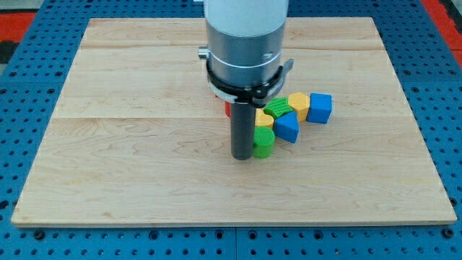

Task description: Push the red circle up and right a bit

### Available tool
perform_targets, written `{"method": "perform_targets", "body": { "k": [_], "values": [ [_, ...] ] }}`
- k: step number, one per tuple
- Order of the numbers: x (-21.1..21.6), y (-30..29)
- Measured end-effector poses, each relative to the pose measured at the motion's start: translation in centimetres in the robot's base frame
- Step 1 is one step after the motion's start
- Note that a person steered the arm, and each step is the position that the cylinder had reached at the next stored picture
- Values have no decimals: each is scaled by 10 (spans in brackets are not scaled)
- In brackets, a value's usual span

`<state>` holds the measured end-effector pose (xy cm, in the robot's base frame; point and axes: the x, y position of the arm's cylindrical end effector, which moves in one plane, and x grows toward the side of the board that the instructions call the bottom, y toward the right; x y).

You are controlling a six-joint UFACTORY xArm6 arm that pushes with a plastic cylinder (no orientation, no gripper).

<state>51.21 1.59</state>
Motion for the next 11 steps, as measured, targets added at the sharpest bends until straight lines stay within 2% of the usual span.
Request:
{"method": "perform_targets", "body": {
  "k": [2, 4, 5, 6, 7, 9, 11],
  "values": [
    [-11, 20],
    [-7, -14],
    [-34, -56],
    [-41, -60],
    [-86, -31],
    [-101, -24],
    [-113, -53]
  ]
}}
